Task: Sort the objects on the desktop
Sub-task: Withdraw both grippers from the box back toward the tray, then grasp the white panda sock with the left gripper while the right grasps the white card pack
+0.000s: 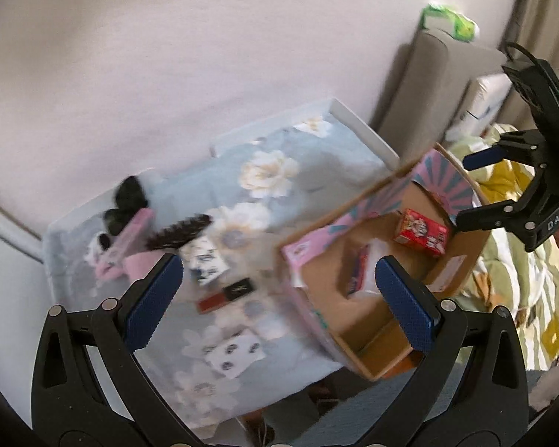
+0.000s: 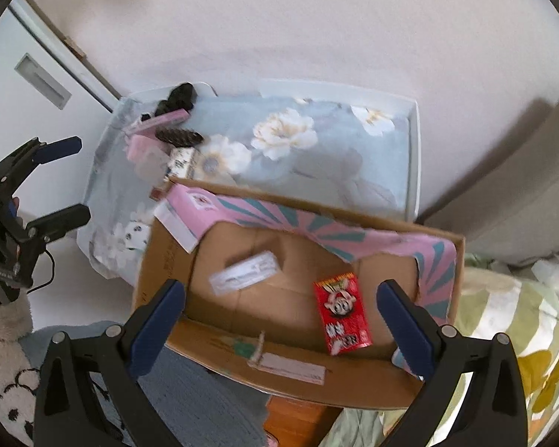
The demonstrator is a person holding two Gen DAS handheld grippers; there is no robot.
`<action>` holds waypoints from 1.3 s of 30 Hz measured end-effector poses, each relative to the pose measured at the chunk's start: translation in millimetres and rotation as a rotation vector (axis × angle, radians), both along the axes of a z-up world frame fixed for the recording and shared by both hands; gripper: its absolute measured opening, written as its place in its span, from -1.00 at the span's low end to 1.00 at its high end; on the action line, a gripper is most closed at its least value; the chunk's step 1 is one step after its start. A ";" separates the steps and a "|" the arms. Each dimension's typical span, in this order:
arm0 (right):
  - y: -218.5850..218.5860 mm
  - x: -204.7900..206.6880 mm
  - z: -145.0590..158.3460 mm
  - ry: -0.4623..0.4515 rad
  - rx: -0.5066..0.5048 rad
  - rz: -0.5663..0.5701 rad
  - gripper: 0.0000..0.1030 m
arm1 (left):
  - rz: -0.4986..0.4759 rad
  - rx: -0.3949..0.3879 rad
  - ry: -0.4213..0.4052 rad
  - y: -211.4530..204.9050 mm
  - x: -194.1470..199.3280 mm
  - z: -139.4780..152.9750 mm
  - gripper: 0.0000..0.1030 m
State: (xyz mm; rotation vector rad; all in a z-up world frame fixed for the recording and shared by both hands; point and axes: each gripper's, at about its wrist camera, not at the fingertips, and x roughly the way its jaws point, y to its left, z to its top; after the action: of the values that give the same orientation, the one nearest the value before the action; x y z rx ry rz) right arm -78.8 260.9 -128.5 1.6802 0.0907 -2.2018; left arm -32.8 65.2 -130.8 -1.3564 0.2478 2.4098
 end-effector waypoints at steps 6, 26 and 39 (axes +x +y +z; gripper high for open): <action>-27.1 -9.6 11.5 0.027 -0.010 0.029 0.99 | 0.065 -0.076 0.025 -41.7 4.4 -3.8 1.00; -165.2 -65.7 -22.9 -0.016 0.111 0.218 0.99 | -0.079 -0.075 0.023 -78.2 46.9 -66.3 1.00; -230.4 -110.9 -104.7 -0.163 0.188 0.260 0.99 | -0.251 -0.061 -0.055 -78.7 45.5 -136.4 0.99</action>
State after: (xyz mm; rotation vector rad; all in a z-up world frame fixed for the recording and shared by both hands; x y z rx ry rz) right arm -189.7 30.5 -233.2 1.8240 0.4592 -1.9075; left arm 12.8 -13.5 -267.2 -1.3283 0.4525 2.1710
